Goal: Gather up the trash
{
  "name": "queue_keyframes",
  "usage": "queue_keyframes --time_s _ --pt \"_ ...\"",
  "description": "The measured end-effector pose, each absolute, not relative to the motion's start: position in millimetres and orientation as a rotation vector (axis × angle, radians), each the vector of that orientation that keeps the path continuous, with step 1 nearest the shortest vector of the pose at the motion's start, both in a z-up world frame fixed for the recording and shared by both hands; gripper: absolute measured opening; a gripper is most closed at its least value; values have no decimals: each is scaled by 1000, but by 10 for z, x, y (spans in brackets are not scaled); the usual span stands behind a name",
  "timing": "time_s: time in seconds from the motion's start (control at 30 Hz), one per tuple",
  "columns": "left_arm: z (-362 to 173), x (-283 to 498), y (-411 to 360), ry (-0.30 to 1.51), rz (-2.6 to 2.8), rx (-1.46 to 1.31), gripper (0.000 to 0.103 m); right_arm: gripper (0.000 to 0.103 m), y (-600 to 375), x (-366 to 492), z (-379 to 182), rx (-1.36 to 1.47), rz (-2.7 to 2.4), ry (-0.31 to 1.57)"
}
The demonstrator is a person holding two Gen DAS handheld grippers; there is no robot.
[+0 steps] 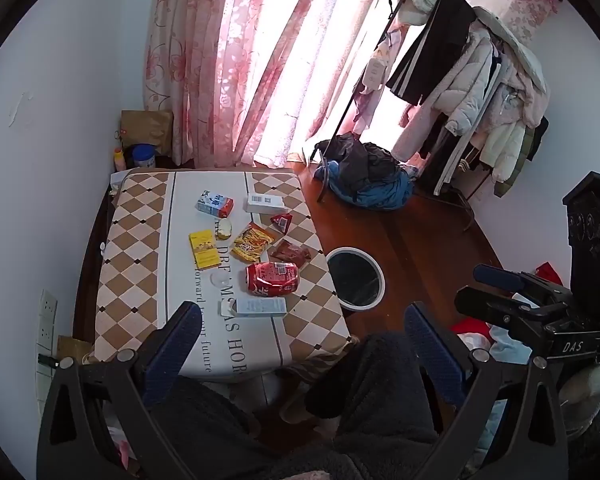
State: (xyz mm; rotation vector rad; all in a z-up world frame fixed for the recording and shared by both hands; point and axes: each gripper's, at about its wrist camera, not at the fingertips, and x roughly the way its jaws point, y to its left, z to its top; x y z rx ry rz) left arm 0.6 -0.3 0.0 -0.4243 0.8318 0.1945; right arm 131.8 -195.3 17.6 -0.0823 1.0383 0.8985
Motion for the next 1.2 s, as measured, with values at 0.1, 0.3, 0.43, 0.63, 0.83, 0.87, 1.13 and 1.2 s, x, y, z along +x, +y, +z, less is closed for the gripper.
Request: queue_keyframes --time_s 0.1,0.3,0.43,0.63,0.83,0.87,1.13,1.2 --pt "-4 19 -11 833 193 -422 103 103 -1966 1304 175 -82 903 1036" --pt "47 -20 -59 830 190 -419 103 103 -1889 1322 199 -88 913 1040" --pt "75 -24 -98 832 194 -424 103 103 -1877 1274 181 -90 916 1034" --pt "-5 -72 -41 832 193 -437 103 103 -1842 1254 122 -85 920 1039" --pt "-35 -81 14 832 197 -450 103 103 -1838 1250 75 -85 918 1039" --pt "-37 -85 11 833 197 -449 103 103 -1855 1266 79 -83 920 1041" --pt "-70 -92 27 835 197 -455 103 103 -1847 1266 60 -86 920 1034" --pt "-75 -95 27 837 199 -454 103 103 -1831 1274 60 -90 922 1032"
